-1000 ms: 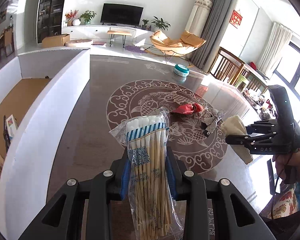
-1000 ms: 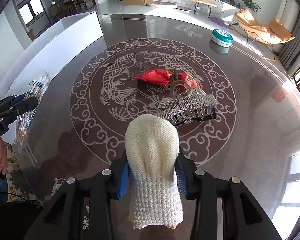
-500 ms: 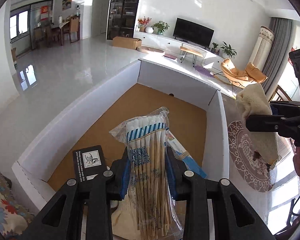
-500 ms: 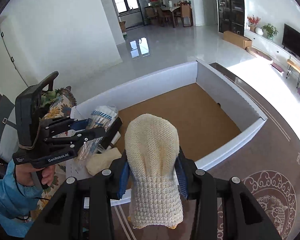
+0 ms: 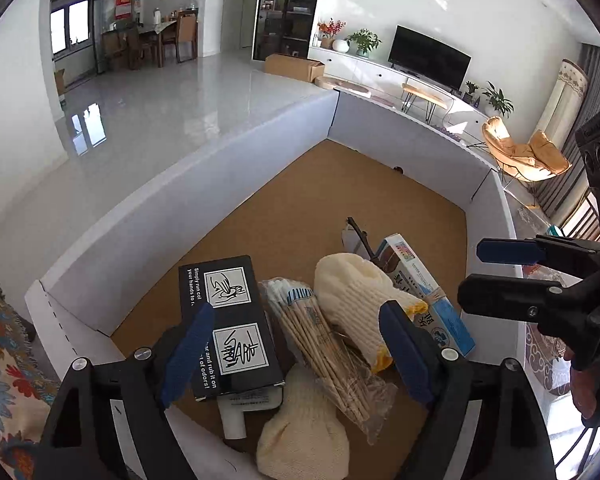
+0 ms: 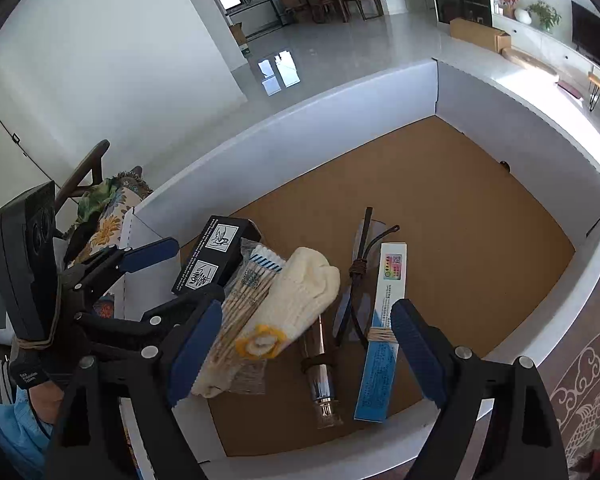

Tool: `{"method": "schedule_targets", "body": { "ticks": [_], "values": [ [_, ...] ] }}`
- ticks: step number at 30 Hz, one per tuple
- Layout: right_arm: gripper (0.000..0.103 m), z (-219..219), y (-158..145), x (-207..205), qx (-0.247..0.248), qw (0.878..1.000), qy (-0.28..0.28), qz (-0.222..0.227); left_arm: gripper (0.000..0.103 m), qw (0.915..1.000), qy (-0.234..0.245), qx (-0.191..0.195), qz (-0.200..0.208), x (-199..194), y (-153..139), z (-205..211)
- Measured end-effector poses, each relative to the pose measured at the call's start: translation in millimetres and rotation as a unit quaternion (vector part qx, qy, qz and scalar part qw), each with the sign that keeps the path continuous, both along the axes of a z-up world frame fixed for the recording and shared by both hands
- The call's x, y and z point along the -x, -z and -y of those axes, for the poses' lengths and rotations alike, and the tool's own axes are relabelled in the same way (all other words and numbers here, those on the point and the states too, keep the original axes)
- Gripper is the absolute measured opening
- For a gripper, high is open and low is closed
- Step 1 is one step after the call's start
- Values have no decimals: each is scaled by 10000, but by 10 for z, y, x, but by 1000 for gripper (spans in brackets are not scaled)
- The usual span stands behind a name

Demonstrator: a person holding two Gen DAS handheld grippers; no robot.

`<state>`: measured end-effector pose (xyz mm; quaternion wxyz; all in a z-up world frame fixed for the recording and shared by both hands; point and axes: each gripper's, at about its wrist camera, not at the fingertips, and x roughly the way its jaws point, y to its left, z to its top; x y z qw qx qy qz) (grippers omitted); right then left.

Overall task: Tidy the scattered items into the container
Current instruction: 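Withdraw both tools from the container back over the table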

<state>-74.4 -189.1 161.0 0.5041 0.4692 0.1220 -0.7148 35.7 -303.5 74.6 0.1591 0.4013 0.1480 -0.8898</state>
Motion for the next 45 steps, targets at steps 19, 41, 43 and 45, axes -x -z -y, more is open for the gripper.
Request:
{"method": "schedule_targets", "body": {
  "ticks": [19,41,43,45],
  "values": [
    [91,-4001,405,-1,-127,8914,4421,-996,103,9698,2254,573,-736,146,-442,-2305],
    [103,-4746,1021,-235,-1264,8423,5161,-900,103,9541,2858,801,406,1022,876,-3835],
    [103,-4741,1026,-237,-1269,8422,5162,-901,103,9564,2811,654,452,1037,890,-3786],
    [103,-4742,1027,-238,-1273,8421,5162,-902,103,9570,2789,651,451,1035,890,-3778]
  ]
}}
